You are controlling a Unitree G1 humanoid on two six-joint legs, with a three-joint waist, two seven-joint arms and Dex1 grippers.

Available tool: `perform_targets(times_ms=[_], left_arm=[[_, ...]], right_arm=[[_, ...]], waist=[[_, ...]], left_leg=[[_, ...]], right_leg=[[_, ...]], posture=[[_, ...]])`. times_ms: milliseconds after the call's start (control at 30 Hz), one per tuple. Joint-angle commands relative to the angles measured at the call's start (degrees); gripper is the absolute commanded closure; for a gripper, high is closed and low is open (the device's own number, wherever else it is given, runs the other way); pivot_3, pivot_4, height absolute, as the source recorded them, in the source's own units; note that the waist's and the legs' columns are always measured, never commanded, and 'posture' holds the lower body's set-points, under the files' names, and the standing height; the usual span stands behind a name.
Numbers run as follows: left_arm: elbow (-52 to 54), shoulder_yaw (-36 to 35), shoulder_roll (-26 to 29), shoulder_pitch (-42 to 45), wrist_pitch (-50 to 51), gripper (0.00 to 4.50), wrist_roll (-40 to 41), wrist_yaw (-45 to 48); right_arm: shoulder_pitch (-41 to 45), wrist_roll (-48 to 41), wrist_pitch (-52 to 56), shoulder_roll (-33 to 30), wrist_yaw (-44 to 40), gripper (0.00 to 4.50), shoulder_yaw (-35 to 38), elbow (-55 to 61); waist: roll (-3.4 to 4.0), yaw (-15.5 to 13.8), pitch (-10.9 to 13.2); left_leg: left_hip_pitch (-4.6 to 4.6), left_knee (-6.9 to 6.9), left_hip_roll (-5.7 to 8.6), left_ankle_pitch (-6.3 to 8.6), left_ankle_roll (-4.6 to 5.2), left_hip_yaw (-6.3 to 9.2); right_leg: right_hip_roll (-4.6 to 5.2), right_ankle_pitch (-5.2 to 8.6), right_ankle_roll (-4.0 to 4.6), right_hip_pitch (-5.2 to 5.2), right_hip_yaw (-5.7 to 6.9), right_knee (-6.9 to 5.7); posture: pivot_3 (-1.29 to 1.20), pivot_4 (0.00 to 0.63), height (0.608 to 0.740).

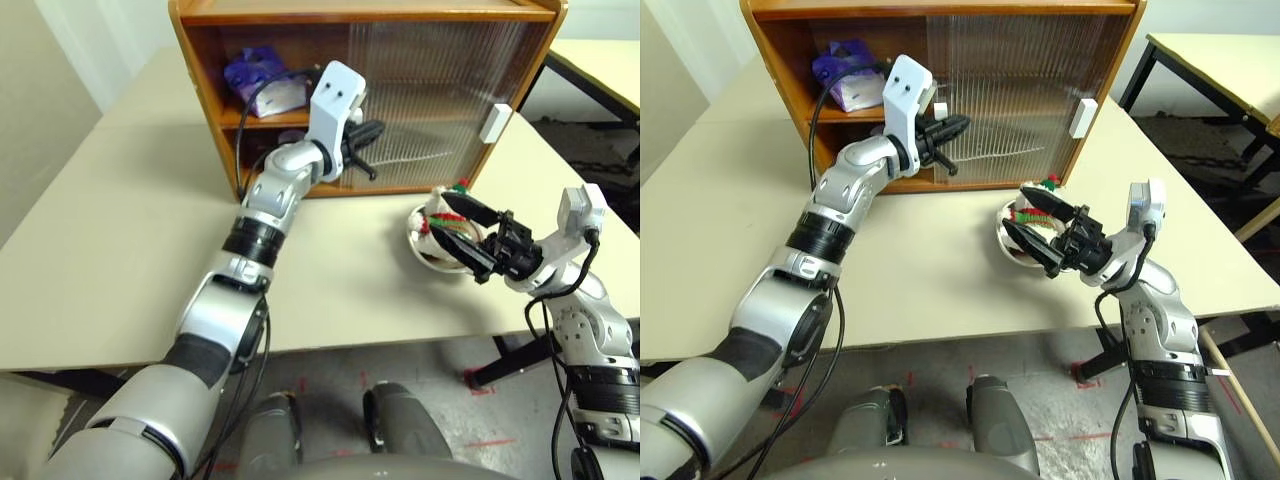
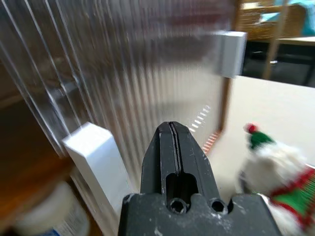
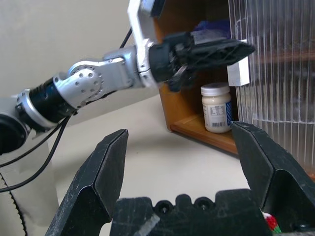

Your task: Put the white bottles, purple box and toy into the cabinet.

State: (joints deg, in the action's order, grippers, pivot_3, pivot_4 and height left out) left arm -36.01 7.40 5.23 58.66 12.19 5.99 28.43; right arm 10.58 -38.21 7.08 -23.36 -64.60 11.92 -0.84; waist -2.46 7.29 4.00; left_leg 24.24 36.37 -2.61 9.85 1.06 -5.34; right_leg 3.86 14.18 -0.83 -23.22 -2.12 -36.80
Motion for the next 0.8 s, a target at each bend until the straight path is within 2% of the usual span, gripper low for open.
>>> perform_targets(times_ms=[33,467,800], left_arm=[[-4.28,0.38,-0.32,0.84,-2.26,4.49,-3.05,-2.68],[-5.55,-0.17,4.22,1.73,-2.57,4.49,-7.25,-4.31],[-1.7,-0.9,6.65,-0.62,-0.11,4.49,-7.44,-5.22]], right_arm=[[-0.35,-0.34,-0.29,-0.52,0.18,0.0,0.44,1.21],[-0.14,-0.24,-0.93,-0.34,-0.09,0.0,0.62,0.04],[1.16,-0.05,-1.12,-0.41,-0.97,0.0,0.24,-1.59]], waist=[[0.0,0.26,0.0],[-0.01,2.38,0.02],[-0.01,2.8,0.09]], left_leg=[[0.0,0.0,0.0,0.0,0.0,0.0],[0.01,-0.04,-0.02,0.0,0.0,0.01],[-0.06,-0.14,-0.01,0.01,0.0,0.13]], right_leg=[[-0.01,-0.02,-0.04,0.0,0.0,0.0],[-0.02,-0.03,-0.25,-0.05,0.01,-0.03],[0.01,-0.03,0.24,-0.05,0.02,-0.02]], posture=[[-0.16,0.02,0.74],[-0.14,0.025,0.74],[-0.12,0.029,0.74]])
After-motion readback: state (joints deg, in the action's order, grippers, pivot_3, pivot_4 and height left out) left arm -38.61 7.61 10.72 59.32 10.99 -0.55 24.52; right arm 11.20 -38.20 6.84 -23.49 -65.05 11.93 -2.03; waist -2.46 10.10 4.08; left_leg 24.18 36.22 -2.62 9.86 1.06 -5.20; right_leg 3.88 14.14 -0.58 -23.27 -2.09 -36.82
